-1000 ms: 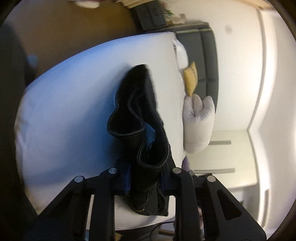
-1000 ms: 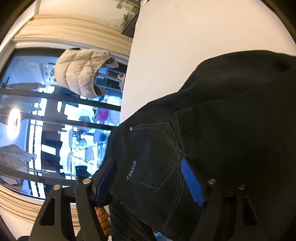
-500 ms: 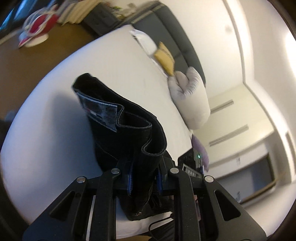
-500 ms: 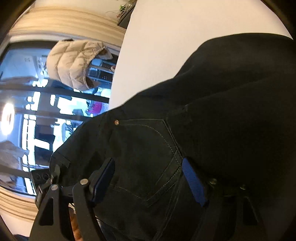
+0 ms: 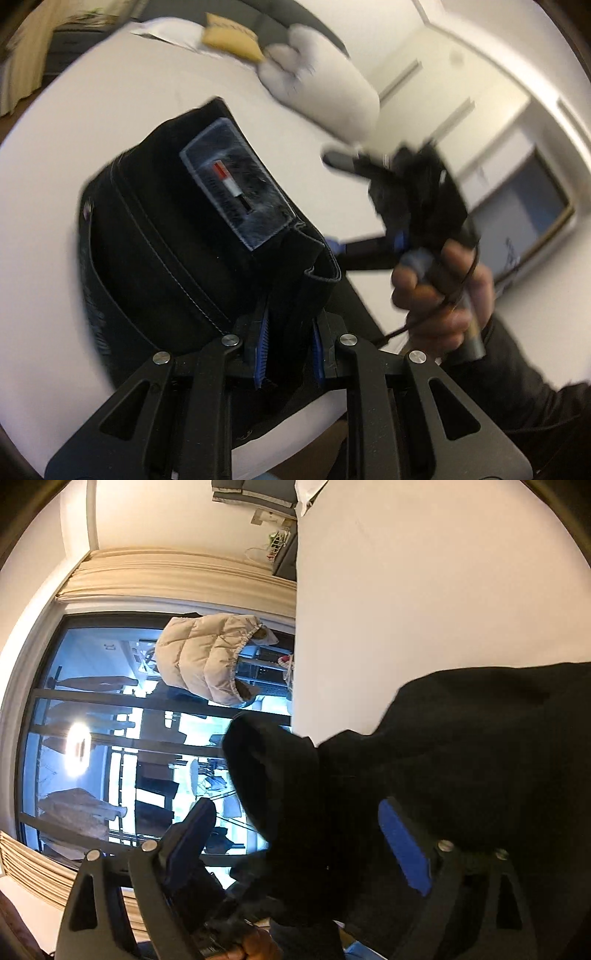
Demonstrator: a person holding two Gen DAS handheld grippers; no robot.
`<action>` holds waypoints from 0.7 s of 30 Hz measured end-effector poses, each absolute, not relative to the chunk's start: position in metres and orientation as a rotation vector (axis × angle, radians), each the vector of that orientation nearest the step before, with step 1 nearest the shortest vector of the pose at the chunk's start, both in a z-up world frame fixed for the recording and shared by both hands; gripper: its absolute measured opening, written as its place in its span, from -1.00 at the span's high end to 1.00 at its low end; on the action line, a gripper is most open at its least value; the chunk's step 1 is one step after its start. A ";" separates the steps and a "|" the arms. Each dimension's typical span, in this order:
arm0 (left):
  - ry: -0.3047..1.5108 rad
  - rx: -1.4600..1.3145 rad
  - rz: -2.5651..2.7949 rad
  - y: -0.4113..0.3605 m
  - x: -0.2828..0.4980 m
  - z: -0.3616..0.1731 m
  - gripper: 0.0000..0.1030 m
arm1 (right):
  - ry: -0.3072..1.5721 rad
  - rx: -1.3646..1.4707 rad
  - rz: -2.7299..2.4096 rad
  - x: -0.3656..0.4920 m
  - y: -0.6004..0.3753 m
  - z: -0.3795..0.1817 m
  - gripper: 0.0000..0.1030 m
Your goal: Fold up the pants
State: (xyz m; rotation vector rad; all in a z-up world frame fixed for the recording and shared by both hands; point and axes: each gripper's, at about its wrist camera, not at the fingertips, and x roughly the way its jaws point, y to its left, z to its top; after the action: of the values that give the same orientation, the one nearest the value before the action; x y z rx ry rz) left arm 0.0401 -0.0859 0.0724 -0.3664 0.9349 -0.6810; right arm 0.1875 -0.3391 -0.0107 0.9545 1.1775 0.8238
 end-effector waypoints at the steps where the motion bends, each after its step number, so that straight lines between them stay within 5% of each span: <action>1: 0.946 -0.349 -0.687 -0.094 0.040 0.065 0.66 | 1.179 0.948 0.821 0.185 -0.341 -0.012 -0.81; 6: 0.973 -0.210 -0.739 -0.147 0.037 0.057 0.66 | 1.214 0.848 0.771 0.176 -0.340 -0.023 -0.80; 11: 0.987 -0.128 -0.784 -0.177 0.032 0.057 0.66 | 1.270 0.729 0.681 0.178 -0.345 -0.040 0.42; 21: 0.997 -0.105 -0.847 -0.220 0.051 0.056 0.66 | 1.228 0.705 0.592 0.168 -0.382 -0.041 0.67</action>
State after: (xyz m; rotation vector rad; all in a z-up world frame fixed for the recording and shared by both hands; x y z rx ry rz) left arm 0.0513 -0.2202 0.0560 -0.1047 0.9975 -0.8475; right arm 0.1676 -0.3821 -0.0411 0.7047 1.2277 0.5920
